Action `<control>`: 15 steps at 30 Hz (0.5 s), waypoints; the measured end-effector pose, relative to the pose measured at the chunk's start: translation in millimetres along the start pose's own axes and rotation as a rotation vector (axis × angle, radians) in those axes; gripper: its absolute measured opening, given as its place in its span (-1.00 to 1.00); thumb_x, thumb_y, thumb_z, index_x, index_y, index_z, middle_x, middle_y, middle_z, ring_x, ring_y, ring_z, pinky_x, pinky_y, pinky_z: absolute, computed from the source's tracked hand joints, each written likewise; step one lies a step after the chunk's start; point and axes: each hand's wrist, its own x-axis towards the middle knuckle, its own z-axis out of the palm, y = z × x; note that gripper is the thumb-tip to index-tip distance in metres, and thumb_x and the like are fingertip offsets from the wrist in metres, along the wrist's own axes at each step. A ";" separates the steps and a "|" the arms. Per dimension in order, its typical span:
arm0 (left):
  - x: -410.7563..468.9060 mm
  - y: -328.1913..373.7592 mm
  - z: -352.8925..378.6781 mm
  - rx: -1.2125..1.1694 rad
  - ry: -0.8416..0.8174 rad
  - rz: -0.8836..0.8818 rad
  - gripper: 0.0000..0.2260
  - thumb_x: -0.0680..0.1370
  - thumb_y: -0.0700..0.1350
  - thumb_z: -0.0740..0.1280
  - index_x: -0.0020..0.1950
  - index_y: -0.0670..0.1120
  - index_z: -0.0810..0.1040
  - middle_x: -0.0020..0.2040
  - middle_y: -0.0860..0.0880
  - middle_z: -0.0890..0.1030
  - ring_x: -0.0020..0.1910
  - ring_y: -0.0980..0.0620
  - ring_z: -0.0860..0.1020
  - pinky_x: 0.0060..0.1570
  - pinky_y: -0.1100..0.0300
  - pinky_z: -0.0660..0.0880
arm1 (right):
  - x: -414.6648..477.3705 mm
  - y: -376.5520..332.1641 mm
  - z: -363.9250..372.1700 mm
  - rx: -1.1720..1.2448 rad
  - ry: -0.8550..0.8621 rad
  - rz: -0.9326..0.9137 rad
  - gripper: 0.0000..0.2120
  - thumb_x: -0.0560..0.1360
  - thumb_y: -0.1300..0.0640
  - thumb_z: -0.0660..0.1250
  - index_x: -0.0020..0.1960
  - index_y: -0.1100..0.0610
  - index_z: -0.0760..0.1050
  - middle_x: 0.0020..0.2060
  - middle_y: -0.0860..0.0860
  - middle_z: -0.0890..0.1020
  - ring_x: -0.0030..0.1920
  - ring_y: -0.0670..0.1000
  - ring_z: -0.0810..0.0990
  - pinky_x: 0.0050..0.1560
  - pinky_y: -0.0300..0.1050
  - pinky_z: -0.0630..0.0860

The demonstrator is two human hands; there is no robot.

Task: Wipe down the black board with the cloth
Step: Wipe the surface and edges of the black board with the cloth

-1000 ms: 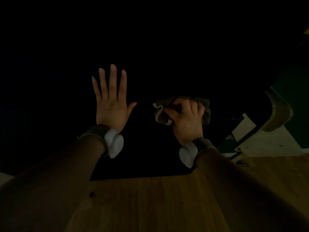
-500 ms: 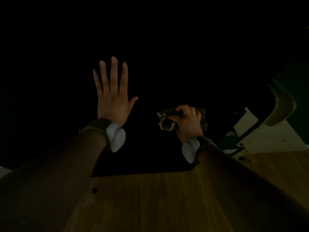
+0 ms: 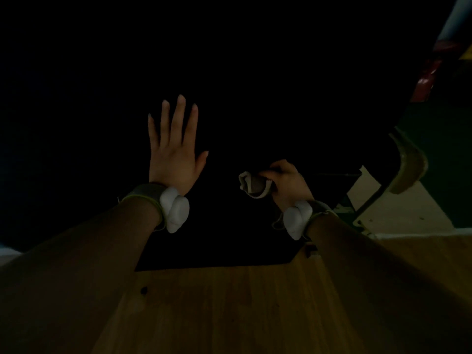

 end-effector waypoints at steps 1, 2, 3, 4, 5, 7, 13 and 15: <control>0.3 0.6 -4.3 -0.017 -0.008 -0.009 -0.34 0.53 0.14 0.19 0.53 -0.13 0.08 0.52 -0.24 0.09 0.49 -0.31 0.03 0.40 -0.31 -0.01 | -0.7 -5.1 -6.9 0.039 0.060 -0.025 -0.57 0.53 0.22 0.35 0.39 0.17 0.40 0.40 0.25 0.32 0.42 0.32 0.23 0.37 0.25 0.23; 1.2 1.1 -9.4 -0.035 -0.011 -0.017 -0.36 0.53 0.13 0.17 0.52 -0.13 0.12 0.51 -0.24 0.13 0.48 -0.30 0.07 0.40 -0.31 0.00 | -2.4 -11.8 -14.2 0.070 0.124 -0.038 -0.59 0.53 0.24 0.36 0.36 0.20 0.43 0.37 0.28 0.35 0.39 0.36 0.27 0.36 0.30 0.24; 2.2 1.7 -15.0 -0.049 -0.012 -0.025 -0.38 0.53 0.12 0.17 0.51 -0.12 0.16 0.49 -0.24 0.17 0.46 -0.30 0.13 0.40 -0.31 0.02 | -3.7 -19.6 -23.7 0.094 0.177 -0.044 -0.60 0.53 0.26 0.35 0.35 0.21 0.43 0.36 0.30 0.36 0.38 0.37 0.28 0.36 0.32 0.25; 3.9 2.4 -21.4 -0.054 -0.010 -0.033 -0.40 0.52 0.11 0.17 0.50 -0.11 0.19 0.47 -0.24 0.22 0.43 -0.31 0.19 0.39 -0.31 0.04 | -4.2 -27.5 -33.2 0.102 0.207 -0.046 -0.60 0.54 0.26 0.33 0.36 0.22 0.42 0.37 0.30 0.36 0.38 0.37 0.28 0.36 0.32 0.25; 6.4 3.0 -28.2 -0.056 -0.009 -0.041 -0.42 0.52 0.10 0.16 0.50 -0.10 0.21 0.45 -0.24 0.27 0.39 -0.31 0.25 0.38 -0.30 0.07 | -3.4 -34.9 -43.0 0.101 0.226 -0.046 -0.59 0.55 0.26 0.31 0.38 0.22 0.39 0.38 0.28 0.34 0.39 0.35 0.27 0.36 0.29 0.25; 13.8 3.5 -43.1 -0.067 -0.006 -0.062 -0.43 0.52 0.09 0.16 0.49 -0.08 0.23 0.41 -0.24 0.31 0.33 -0.30 0.31 0.36 -0.28 0.12 | -1.3 -48.0 -63.2 0.081 0.246 -0.061 -0.57 0.57 0.23 0.29 0.42 0.21 0.33 0.42 0.25 0.30 0.42 0.29 0.24 0.38 0.21 0.23; 57.5 6.4 -96.7 -0.084 0.036 -0.087 -0.39 0.52 0.02 0.28 0.53 -0.02 0.14 0.43 -0.19 0.28 0.36 -0.26 0.27 0.28 -0.22 0.18 | -1.7 -82.6 -132.0 0.068 0.324 -0.098 -0.55 0.61 0.19 0.25 0.46 0.18 0.25 0.47 0.17 0.24 0.48 0.20 0.17 0.42 0.06 0.20; 75.3 8.4 -114.3 -0.101 0.063 -0.085 -0.35 0.51 0.01 0.31 0.53 -0.03 0.11 0.45 -0.18 0.26 0.37 -0.24 0.25 0.30 -0.21 0.17 | -0.5 -93.0 -157.5 0.085 0.397 -0.114 -0.55 0.59 0.24 0.26 0.45 0.21 0.28 0.45 0.18 0.25 0.46 0.21 0.19 0.42 0.08 0.23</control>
